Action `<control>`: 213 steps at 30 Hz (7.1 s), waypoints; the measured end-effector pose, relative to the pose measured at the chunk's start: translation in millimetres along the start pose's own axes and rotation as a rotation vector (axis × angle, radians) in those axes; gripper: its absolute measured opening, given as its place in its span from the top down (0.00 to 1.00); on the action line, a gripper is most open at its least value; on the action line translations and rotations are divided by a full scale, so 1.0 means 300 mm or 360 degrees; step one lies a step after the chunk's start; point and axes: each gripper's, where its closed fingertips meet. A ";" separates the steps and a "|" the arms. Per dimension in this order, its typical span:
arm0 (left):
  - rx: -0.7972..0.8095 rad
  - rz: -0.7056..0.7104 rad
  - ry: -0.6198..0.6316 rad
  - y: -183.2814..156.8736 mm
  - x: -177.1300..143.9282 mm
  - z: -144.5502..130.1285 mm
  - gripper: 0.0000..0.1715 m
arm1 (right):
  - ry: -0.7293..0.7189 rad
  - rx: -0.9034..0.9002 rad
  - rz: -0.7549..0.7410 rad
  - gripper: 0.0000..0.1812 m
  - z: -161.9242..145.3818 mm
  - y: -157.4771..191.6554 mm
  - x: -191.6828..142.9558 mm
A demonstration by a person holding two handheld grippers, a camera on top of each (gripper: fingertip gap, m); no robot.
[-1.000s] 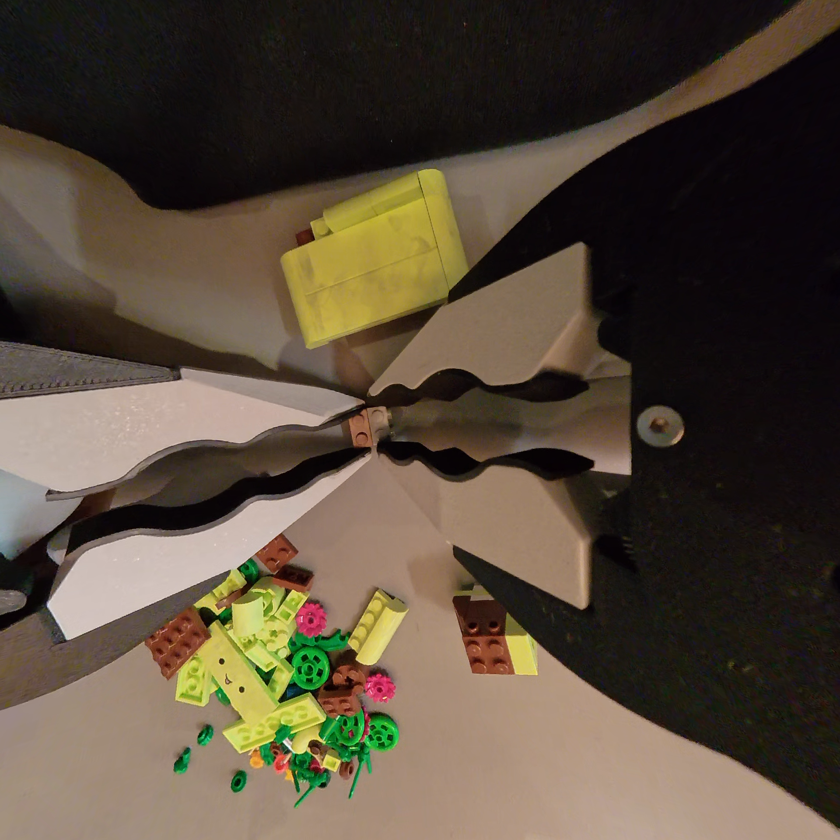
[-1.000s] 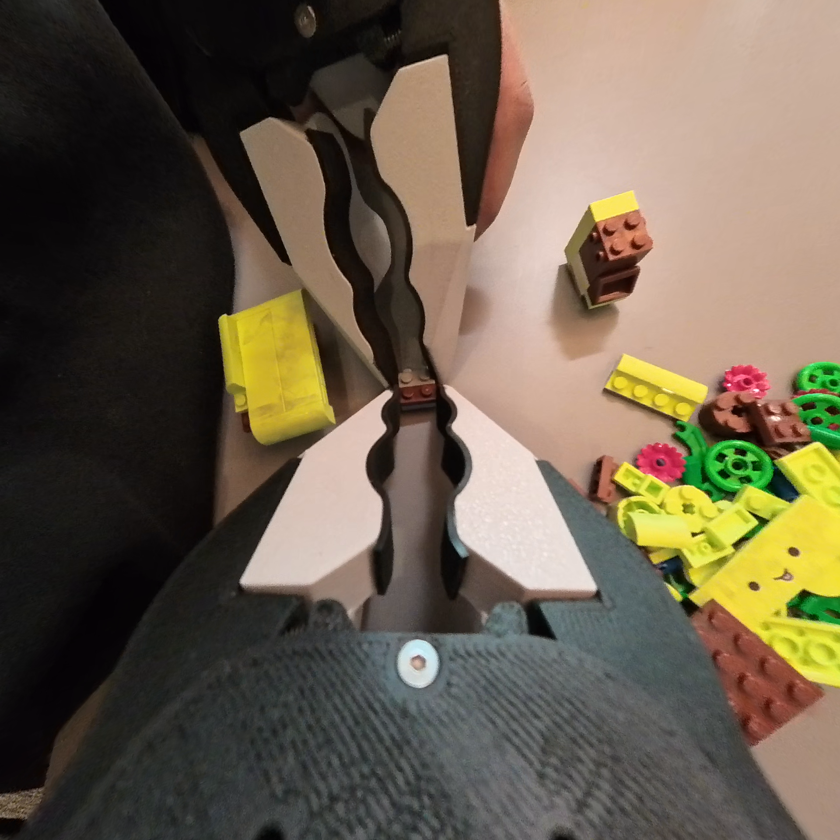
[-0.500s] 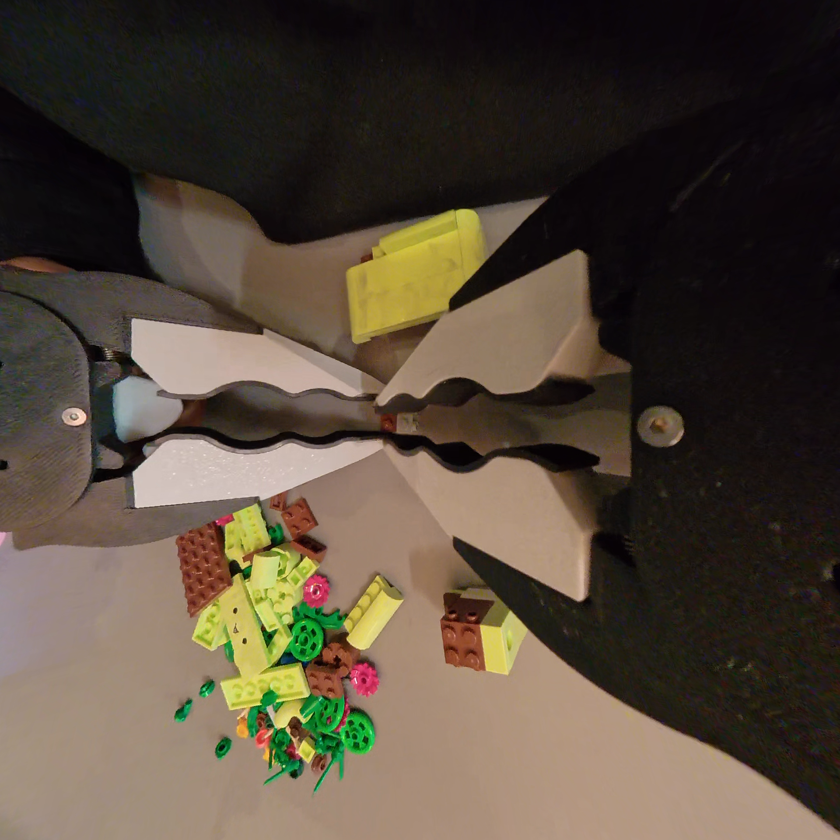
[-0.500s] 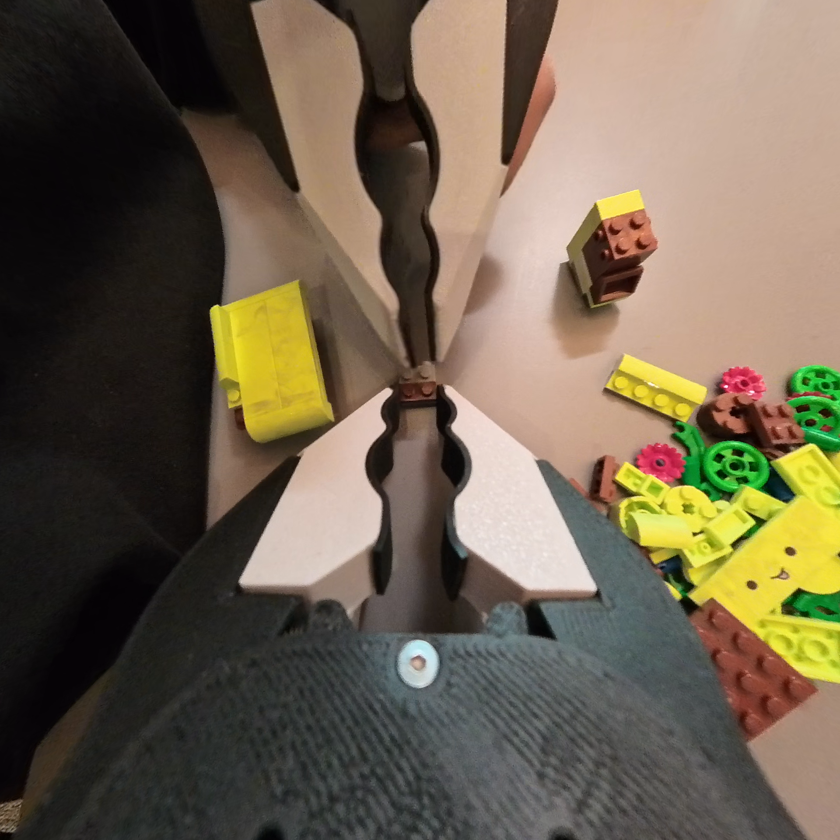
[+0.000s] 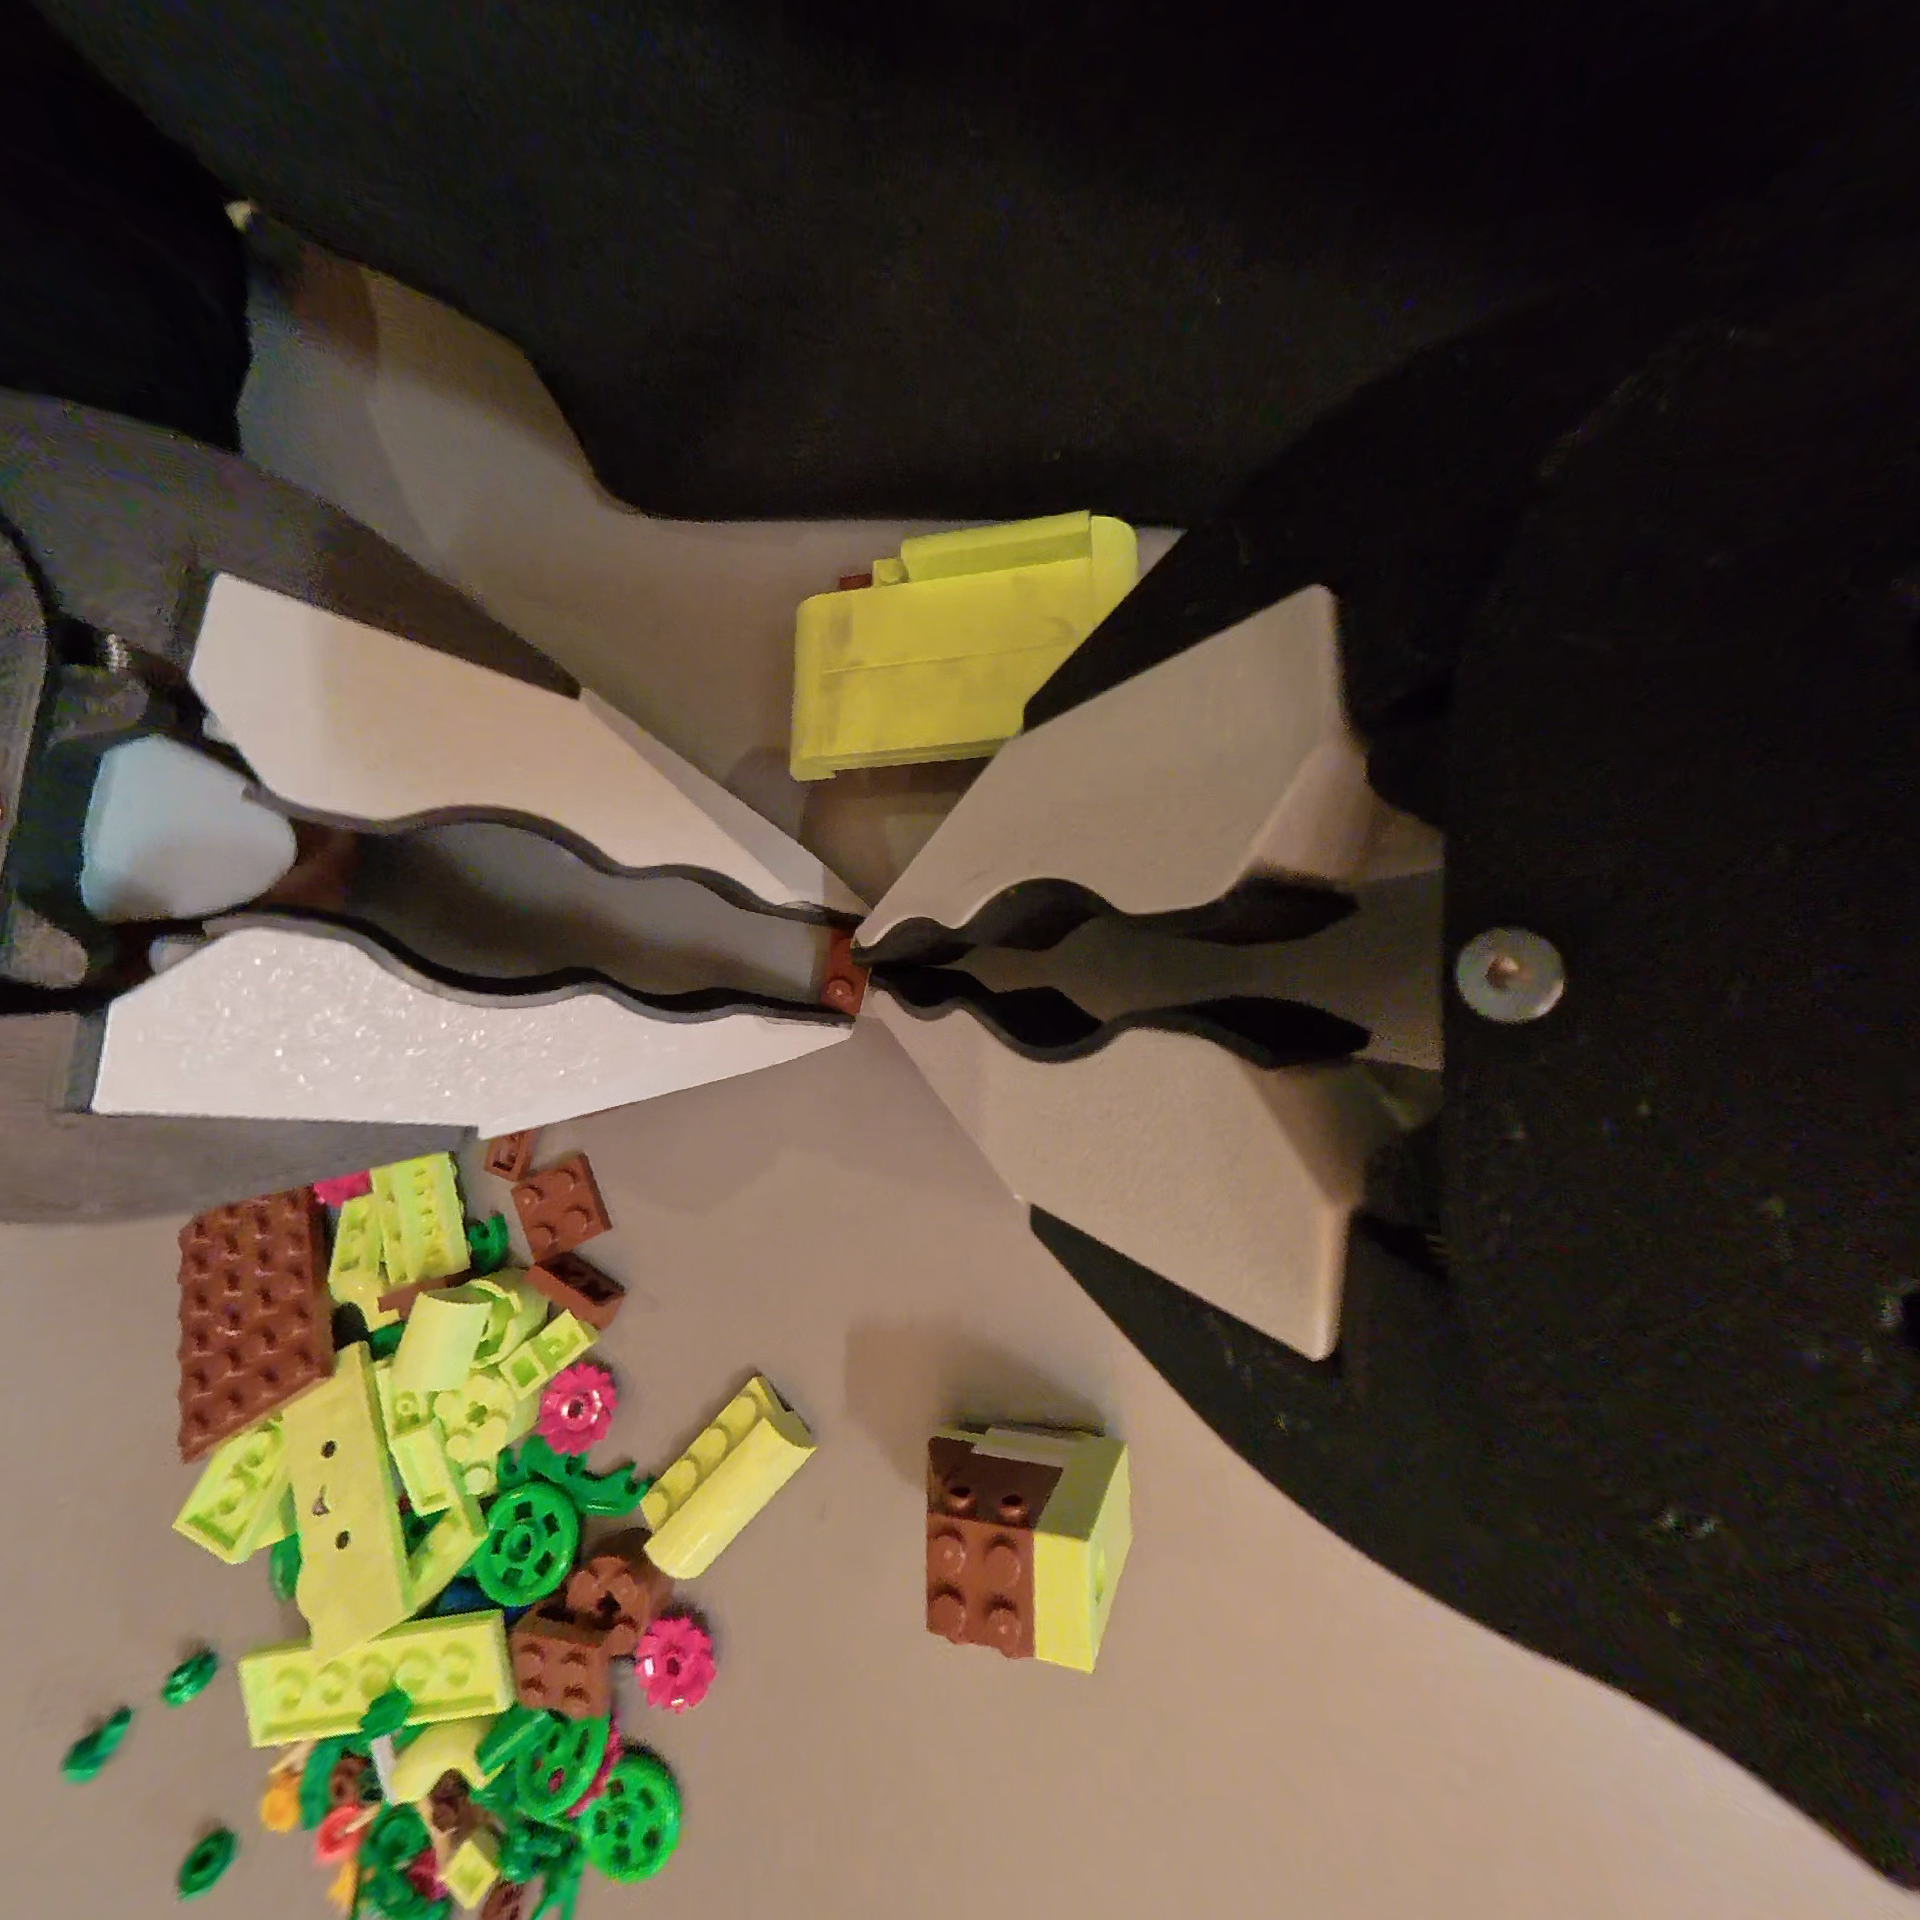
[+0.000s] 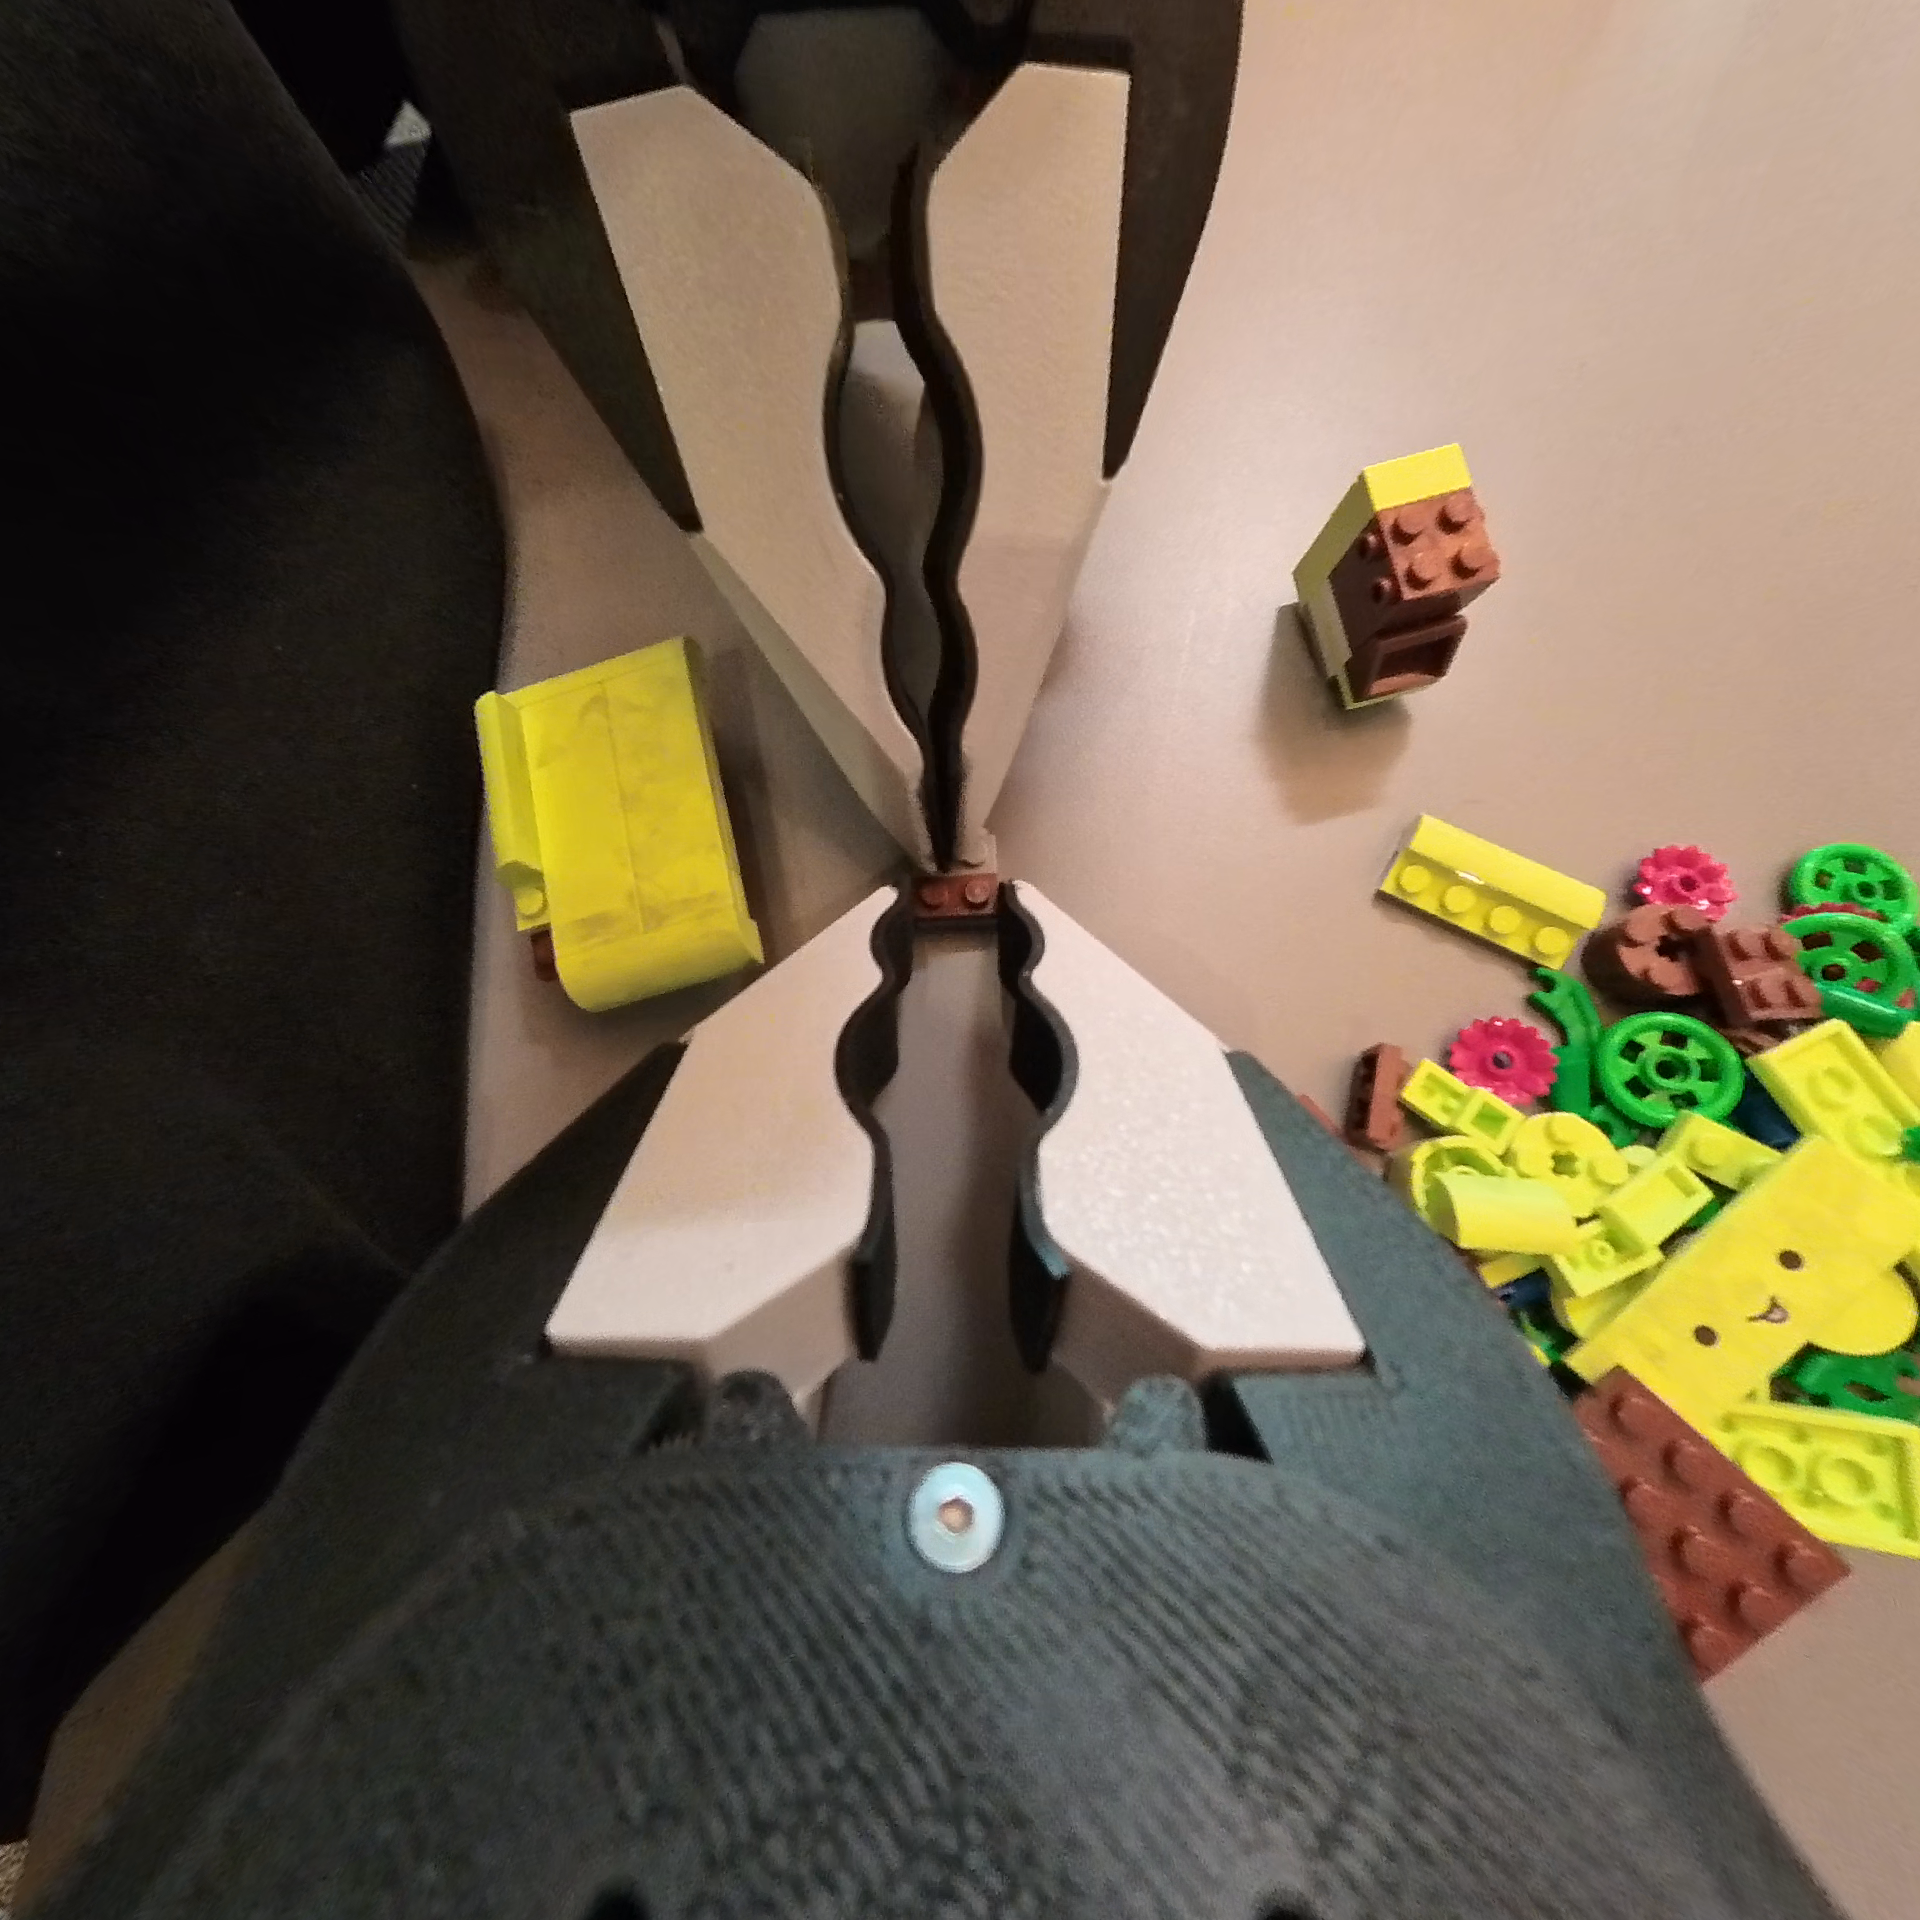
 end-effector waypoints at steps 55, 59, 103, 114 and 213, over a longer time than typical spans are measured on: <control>-0.0287 0.0308 -0.0498 0.177 -0.149 0.039 1.00 | 0.0065 -0.0009 -0.0137 0.92 0.019 -0.072 0.023; -0.0135 0.0473 -0.0634 0.238 -0.218 0.092 1.00 | 0.0106 0.0026 -0.0522 0.91 -0.004 -0.205 -0.032; 0.0311 0.0344 -0.0258 0.197 -0.088 -0.020 0.91 | -0.0543 0.0223 -0.0183 0.90 0.164 -0.167 -0.125; 0.0250 0.0712 -0.0247 0.349 -0.160 -0.063 0.89 | -0.0053 0.0012 -0.0173 0.87 0.050 -0.088 0.024; -0.0175 -0.0088 -0.0377 0.079 -0.067 0.035 0.92 | -0.0471 0.0485 0.0168 0.89 0.127 -0.069 -0.074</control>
Point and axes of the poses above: each gripper's, where its closed fingertips meet, x out along the fingers, z out of its top, y = z × x across the jaws, and after that the axes turned 5 degrees about -x, right-handed
